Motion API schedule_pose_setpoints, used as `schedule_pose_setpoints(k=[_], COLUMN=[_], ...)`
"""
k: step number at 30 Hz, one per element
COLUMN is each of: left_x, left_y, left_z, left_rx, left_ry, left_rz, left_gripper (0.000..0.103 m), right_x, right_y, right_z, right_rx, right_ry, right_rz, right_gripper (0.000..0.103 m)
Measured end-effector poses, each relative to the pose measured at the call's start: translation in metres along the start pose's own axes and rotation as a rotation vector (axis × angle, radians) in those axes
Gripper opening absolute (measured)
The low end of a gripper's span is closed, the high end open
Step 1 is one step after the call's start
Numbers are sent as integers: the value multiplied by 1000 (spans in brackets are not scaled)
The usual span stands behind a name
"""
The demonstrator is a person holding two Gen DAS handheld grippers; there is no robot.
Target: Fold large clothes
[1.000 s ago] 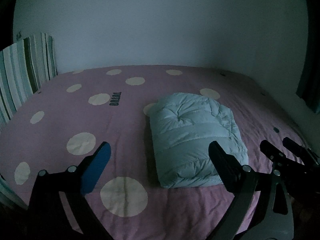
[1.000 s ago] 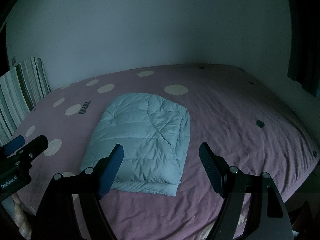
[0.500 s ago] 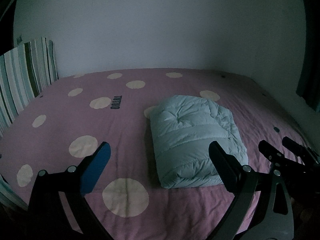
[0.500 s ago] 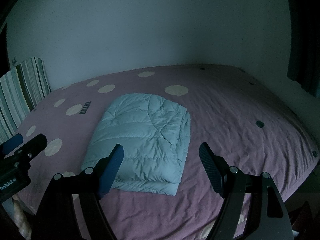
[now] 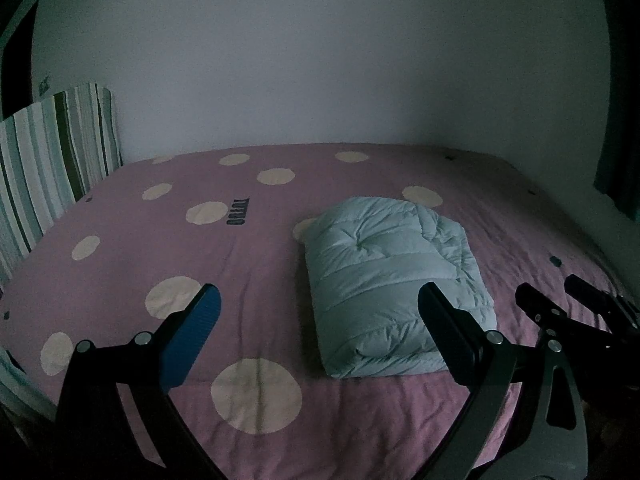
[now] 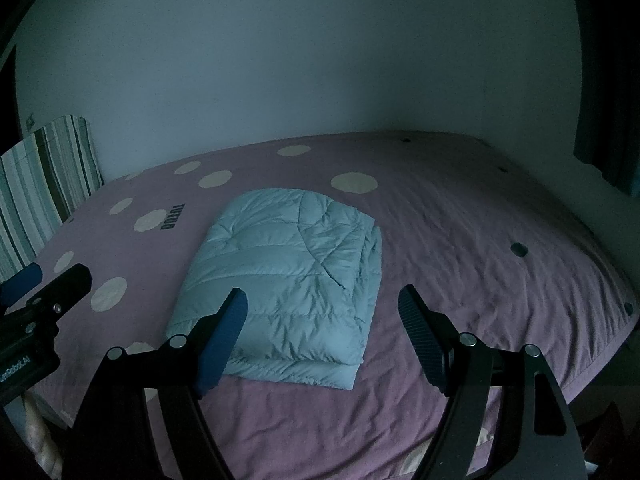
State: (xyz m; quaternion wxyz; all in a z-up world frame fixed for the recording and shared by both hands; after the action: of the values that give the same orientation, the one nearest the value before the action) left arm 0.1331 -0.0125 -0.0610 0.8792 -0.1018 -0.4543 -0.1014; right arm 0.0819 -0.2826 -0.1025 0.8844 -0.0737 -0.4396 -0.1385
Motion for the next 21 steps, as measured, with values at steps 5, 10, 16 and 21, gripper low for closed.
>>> schedule_pose_setpoints(k=[5,10,16,21], left_x=[0,-1,-4,-7], left_y=[-1,-2,-2,-5], left_z=[-2,-6,-13,-17], left_rx=[-6,3,-15,-14], left_ry=[1,6,31,34], left_rz=[-10,-10,10,-2], left_gripper=[99,99,99,99], right_x=[1,1,-2,-3], right_y=[-1,-2,-1,-1], right_z=[-1,-2,-5,-10], right_rx=[5,8,9,12], right_ry=[1,4,15,24], right_rz=[4,8,10,15], right_gripper=[77,77,77,77])
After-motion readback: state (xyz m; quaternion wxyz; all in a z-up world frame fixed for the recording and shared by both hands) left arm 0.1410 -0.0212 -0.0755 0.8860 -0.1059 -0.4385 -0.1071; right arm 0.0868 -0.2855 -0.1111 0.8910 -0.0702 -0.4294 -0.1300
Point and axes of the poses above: each gripper's, at about its wrist camera, not at the fingertips, and z roughly against the way its jaws point, y to its left, x to its top, the point moved 8 cm from there along -z, roughly the way its jaws point, and after that the axes turned 9 degrees about -x, right-handed, at the moved point
